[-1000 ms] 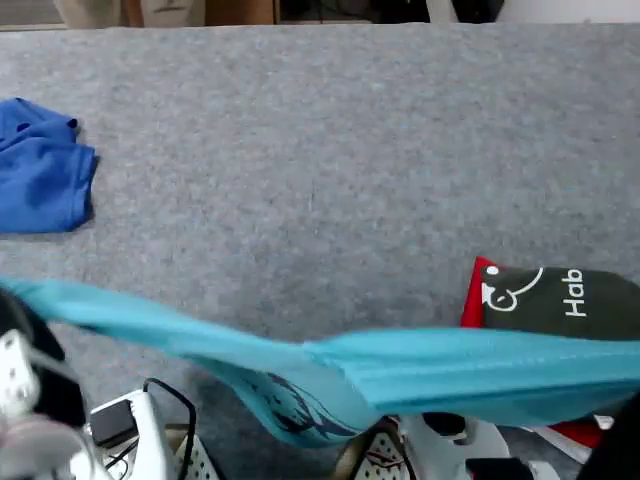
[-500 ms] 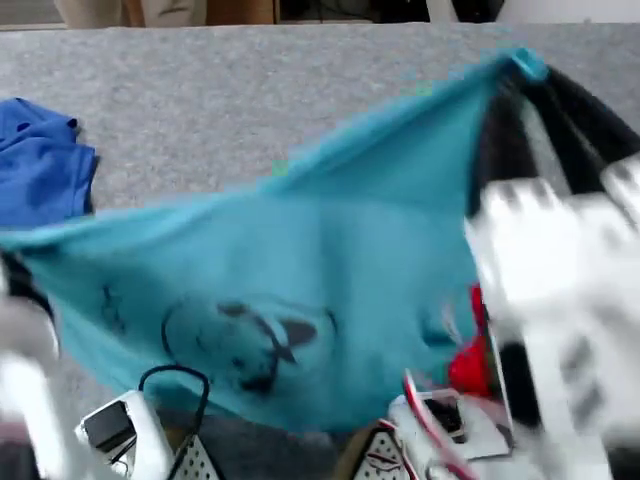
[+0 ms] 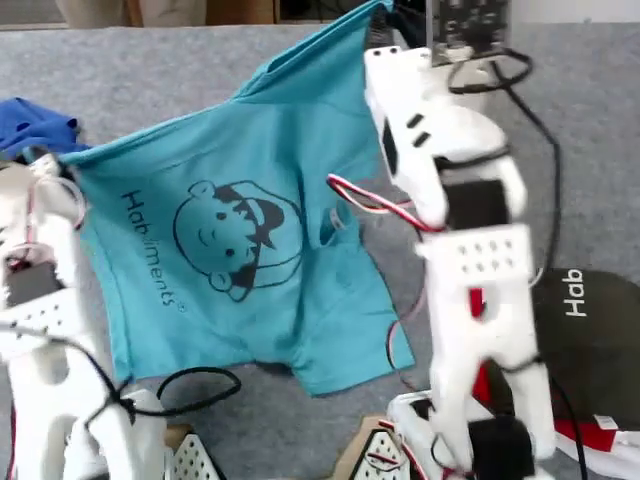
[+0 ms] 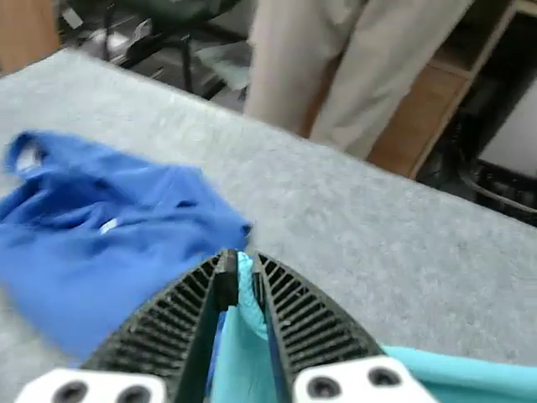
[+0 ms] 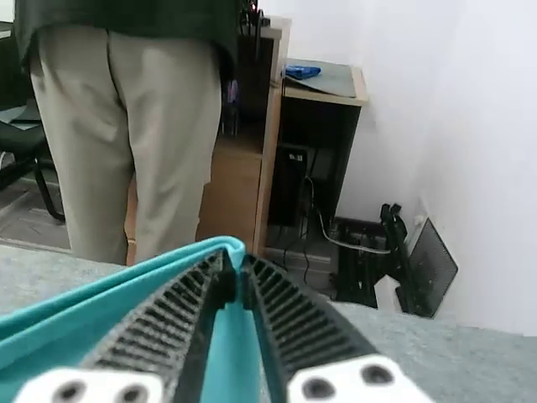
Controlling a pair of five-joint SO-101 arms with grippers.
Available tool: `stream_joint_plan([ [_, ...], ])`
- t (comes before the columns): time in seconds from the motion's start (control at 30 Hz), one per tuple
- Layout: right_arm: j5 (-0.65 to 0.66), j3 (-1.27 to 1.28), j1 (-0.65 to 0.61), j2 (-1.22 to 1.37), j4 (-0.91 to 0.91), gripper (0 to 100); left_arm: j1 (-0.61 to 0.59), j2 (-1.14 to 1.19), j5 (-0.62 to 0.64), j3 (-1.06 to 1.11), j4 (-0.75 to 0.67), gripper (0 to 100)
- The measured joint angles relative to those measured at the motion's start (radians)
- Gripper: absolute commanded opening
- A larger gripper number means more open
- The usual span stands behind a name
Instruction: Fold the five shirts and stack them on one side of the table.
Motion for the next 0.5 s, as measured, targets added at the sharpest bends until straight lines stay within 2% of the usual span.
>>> stream_joint_plan([
  [0.1, -0.009, 0.008, 0.002, 0.091, -0.141, 0.4, 0.014, 0.15, 0.0, -0.014, -0.178, 2],
  [0.2, -0.035, 0.006, 0.002, 0.203, -0.273, 0.4, 0.021, 0.328, 0.0, -0.103, -0.249, 2],
  [0.4, -0.041, -0.209, 0.014, 0.459, -0.328, 0.4, 0.012, 0.643, 0.0, -0.388, -0.261, 2],
  [0.5, -0.048, -0.388, 0.029, 0.605, -0.328, 0.4, 0.012, 0.663, 0.0, -0.503, -0.173, 2],
])
